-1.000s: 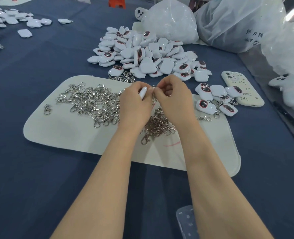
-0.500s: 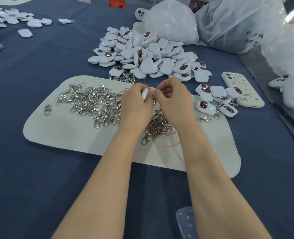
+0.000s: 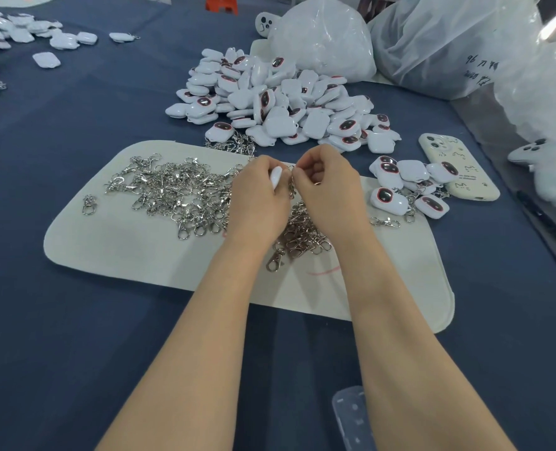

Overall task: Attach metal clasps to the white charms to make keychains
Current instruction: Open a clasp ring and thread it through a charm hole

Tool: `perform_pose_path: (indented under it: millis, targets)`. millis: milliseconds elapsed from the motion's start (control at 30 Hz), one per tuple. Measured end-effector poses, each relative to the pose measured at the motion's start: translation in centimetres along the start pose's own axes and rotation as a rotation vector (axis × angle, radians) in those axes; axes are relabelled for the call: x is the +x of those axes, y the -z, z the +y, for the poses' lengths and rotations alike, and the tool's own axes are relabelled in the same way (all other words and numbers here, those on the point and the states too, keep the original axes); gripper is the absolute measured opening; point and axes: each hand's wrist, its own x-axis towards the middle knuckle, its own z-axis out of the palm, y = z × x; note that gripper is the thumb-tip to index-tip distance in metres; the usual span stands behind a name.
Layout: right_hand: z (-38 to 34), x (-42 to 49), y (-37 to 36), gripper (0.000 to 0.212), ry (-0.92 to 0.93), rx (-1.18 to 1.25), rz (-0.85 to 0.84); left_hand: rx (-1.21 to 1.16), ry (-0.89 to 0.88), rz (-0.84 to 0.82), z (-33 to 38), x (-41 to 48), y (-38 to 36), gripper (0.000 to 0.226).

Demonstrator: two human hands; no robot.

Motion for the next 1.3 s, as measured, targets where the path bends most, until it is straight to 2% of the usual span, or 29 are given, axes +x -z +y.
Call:
perform_pose_path:
  millis: [467, 1300]
  targets:
    - [-0.05, -0.05, -0.09, 0.01, -0.011, -0.039, -0.038, 0.037, -0.063, 0.009, -0.36, -0.04, -0.15, 0.011]
    - [0.08, -0.22, -0.31, 0.011, -0.013, -0.051, -0.036, 0.052, -0.056, -0.01, -0.14, -0.18, -0.01, 0.011]
